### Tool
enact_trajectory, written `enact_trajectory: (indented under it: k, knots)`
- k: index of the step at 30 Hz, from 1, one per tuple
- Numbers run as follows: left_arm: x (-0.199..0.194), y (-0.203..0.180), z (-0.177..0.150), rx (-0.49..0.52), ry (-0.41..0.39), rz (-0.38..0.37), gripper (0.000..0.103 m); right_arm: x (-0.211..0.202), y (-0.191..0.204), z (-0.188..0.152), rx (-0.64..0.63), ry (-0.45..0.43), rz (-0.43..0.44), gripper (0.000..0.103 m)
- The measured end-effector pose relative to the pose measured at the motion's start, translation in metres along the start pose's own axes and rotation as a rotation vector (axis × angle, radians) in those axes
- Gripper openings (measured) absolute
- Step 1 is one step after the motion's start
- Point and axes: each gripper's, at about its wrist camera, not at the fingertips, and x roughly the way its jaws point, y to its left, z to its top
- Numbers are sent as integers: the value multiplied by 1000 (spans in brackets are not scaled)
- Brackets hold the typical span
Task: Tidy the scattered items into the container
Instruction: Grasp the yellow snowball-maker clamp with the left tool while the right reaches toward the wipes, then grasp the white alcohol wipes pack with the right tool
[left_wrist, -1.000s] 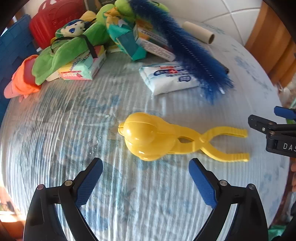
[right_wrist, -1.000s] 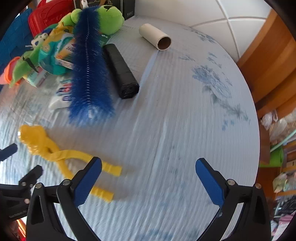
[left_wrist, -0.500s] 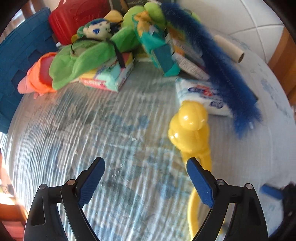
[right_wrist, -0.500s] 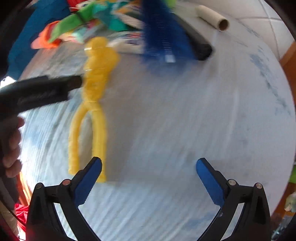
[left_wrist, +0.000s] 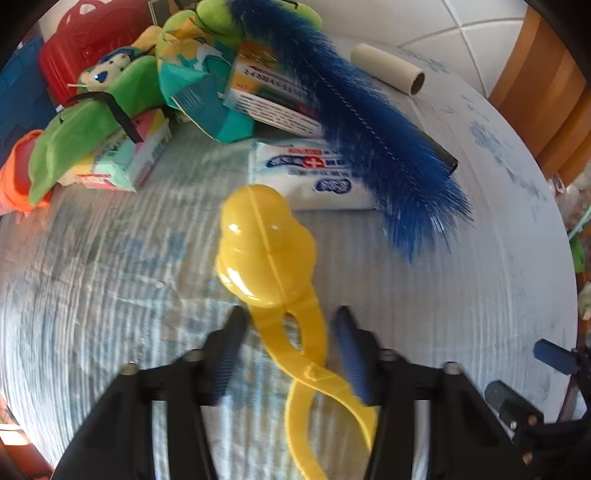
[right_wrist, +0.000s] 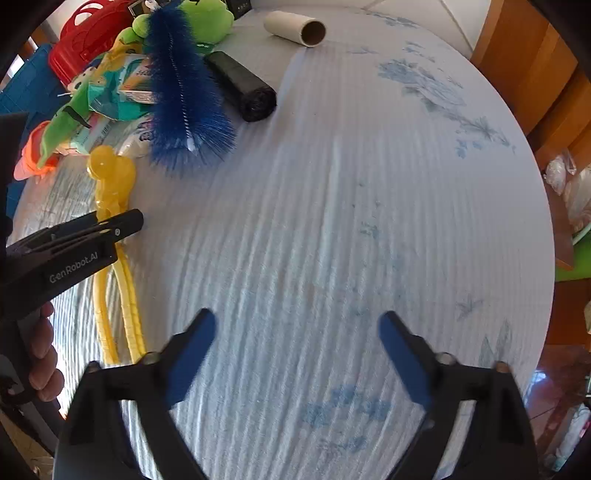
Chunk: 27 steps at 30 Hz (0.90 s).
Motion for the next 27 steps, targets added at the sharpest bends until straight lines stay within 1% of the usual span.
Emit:
enact_trajectory:
  k: [1,3,4,6,8,10,11,12,15,16,17,18,21,23,25,27]
  knots:
    - [0,8,1,-11,3,15,34,0,5,3,-8,-8,17,78]
    - [-2,24,3,-32,-8,62,34,-2,24,15,-49,-33,67,69]
    - [-3,33,5,-45,-13,82,34,-3,32,21,-67,-48,84,66]
    - [-5,52,7,-69,-24,107,34,-7,56,39,-118,-81,131,60]
    - [-7,66,10,-81,-33,137,34,-9,79,60,-168,-113,157,58]
    - [-5,79,13,-97,-40,157,34,-3,83,66,-211,-136,179,57]
    - [-4,84,14,-102,-39,160,34,0,93,78,-235,-148,191,56]
    - [-2,88,15,-105,-35,162,34,4,103,80,-247,-151,196,52]
    - [6,94,16,-106,-30,166,35,17,120,104,-280,-153,221,50]
    - [6,95,16,-107,-35,162,35,18,125,111,-294,-156,221,51]
    - [6,95,16,-106,-40,161,36,24,128,117,-301,-165,201,50]
    - [6,95,16,-102,-47,165,37,25,127,123,-295,-162,176,51]
    - [6,95,17,-86,-63,192,53,31,121,130,-274,-163,180,51]
    - [6,100,17,-101,-62,189,61,31,120,131,-282,-174,161,51]
    - [6,105,16,-124,-58,169,64,30,122,132,-285,-190,137,51]
    - [5,107,14,-124,-61,159,65,26,120,135,-258,-235,135,51]
